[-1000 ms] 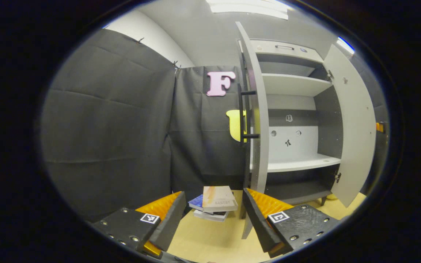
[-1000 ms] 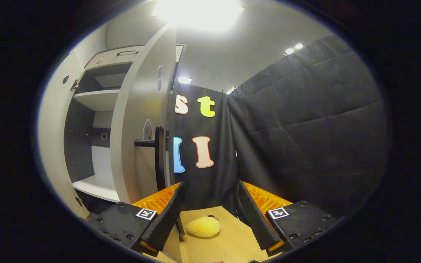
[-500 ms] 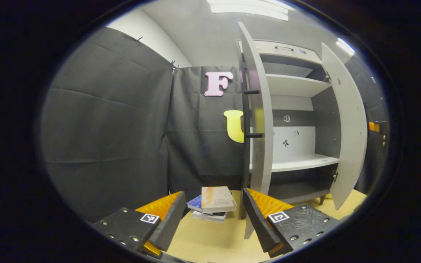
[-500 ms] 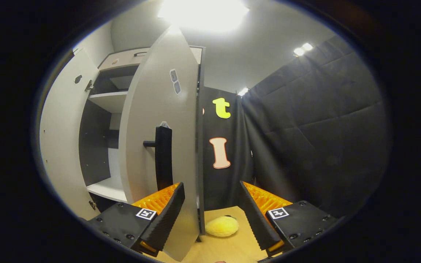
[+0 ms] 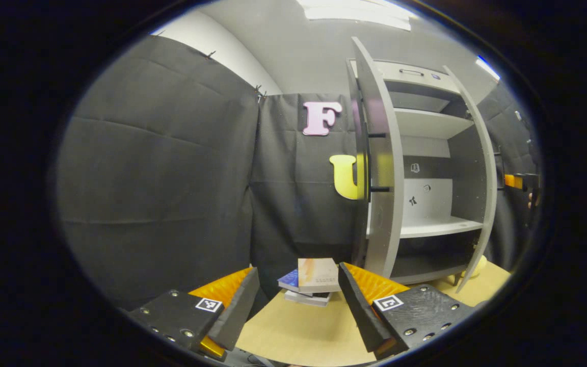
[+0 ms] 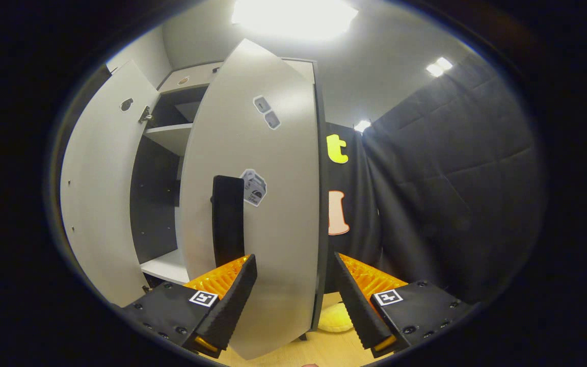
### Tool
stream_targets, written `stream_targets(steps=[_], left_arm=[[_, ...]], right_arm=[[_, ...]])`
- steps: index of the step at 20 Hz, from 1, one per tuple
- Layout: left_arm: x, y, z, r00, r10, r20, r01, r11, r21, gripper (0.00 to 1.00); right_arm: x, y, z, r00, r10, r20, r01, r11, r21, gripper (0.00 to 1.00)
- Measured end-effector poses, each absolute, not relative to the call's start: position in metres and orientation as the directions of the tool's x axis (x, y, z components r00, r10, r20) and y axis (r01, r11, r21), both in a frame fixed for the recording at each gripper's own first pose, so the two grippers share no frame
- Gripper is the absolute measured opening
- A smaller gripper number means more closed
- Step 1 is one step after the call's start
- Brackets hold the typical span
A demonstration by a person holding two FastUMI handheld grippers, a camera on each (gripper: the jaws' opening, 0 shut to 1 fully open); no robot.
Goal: Grasp the bottle in the cabinet with the left hand and place it on the coaster, then close the right door with the right hand and the left door with the left hand.
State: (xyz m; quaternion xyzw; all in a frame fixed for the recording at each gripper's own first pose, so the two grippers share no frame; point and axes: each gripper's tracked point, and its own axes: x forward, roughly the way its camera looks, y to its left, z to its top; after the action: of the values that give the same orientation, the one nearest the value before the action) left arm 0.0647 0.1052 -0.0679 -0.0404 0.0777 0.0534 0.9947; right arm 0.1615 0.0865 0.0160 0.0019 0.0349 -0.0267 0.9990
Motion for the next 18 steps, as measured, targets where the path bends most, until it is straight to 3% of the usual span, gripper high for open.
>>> stream_targets(steps=[1, 3, 4, 6, 7, 9, 10, 18], left_arm=[[0.066, 0.105, -0.067, 0.982, 0.104, -0.158, -0.117, 0.99, -0.073, 0.85], [0.066, 0.106, -0.067, 0.981, 0.111, -0.157, -0.124, 0.989, -0.075, 0.98], [0.066, 0.106, -0.067, 0.981, 0.112, -0.156, -0.125, 0.989, -0.076, 0.85], [0.067, 0.107, -0.065, 0.982, 0.111, -0.152, -0.124, 0.989, -0.077, 0.85], [0.068, 0.107, -0.064, 0.983, 0.11, -0.149, -0.122, 0.989, -0.077, 0.98], [0.072, 0.106, -0.059, 0.985, 0.104, -0.135, -0.116, 0.99, -0.083, 0.85], [0.076, 0.104, -0.056, 0.987, 0.1, -0.125, -0.111, 0.99, -0.088, 0.98], [0.107, 0.097, -0.028, 0.996, 0.078, -0.038, -0.083, 0.988, -0.128, 0.98]], right_arm=[[0.163, 0.091, 0.015, 0.996, -0.044, -0.071, 0.044, 0.999, -0.005, 0.92], [0.164, 0.096, 0.014, 0.997, -0.036, -0.071, 0.034, 0.999, -0.026, 0.95], [0.163, 0.096, 0.015, 0.997, -0.036, -0.067, 0.034, 0.999, -0.035, 0.95], [0.159, 0.094, 0.017, 0.997, -0.04, -0.059, 0.038, 0.998, -0.047, 0.96], [0.156, 0.093, 0.016, 0.997, -0.04, -0.06, 0.038, 0.998, -0.047, 0.96], [0.148, 0.089, 0.021, 0.999, -0.03, -0.04, 0.029, 0.999, -0.03, 0.98], [0.143, 0.085, 0.024, 0.999, -0.028, -0.029, 0.027, 0.999, -0.026, 0.98], [0.103, 0.041, 0.011, 0.996, -0.079, -0.049, 0.075, 0.995, -0.073, 0.98]])
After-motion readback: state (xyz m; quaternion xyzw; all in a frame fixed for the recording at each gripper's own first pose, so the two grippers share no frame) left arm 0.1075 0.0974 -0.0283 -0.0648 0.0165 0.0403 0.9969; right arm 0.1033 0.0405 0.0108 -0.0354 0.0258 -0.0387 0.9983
